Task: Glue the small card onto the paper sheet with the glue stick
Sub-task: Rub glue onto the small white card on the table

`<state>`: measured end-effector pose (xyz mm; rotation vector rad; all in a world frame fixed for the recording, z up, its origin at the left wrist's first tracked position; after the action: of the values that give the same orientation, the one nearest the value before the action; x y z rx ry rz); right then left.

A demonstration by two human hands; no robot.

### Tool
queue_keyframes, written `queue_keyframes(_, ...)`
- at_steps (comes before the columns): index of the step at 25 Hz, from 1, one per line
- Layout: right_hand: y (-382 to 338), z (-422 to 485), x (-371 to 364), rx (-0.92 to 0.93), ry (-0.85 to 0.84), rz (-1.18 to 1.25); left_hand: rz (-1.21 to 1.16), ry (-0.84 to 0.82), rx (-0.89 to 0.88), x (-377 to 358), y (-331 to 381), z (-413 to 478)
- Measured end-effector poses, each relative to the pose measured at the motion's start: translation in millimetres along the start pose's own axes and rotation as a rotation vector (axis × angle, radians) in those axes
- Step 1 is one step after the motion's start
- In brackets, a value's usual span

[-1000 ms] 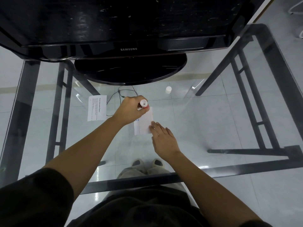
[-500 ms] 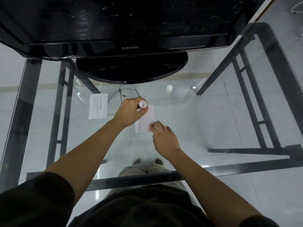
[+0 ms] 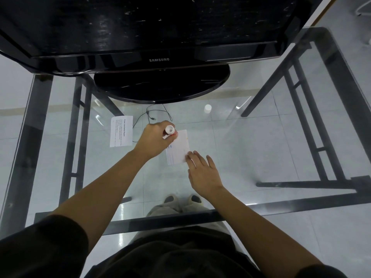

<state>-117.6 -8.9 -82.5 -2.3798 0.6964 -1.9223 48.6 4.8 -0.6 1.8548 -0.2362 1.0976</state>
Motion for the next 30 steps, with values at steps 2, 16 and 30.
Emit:
queue_keyframes(2,0,-1,1,0.001,0.0,0.008,-0.007,-0.058,-0.063,-5,4,-13)
queue_keyframes(16,-1,-16,5,0.036,0.005,0.008,-0.009,-0.103,-0.094,-3,-3,-32)
queue_keyframes(30,-2,-19,6,0.054,-0.023,-0.037,0.019,-0.218,-0.154,-22,9,-44)
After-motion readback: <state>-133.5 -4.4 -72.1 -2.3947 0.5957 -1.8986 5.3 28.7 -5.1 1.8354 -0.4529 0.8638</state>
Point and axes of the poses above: each hand's wrist, its own z-axis towards the middle knuckle, its own x-axis out of the back of the hand, y = z × x, the point moved 7 cm from there along z, towards the middle knuckle, and after that the axes turned 11 degrees about x, right-handed, at the moved point
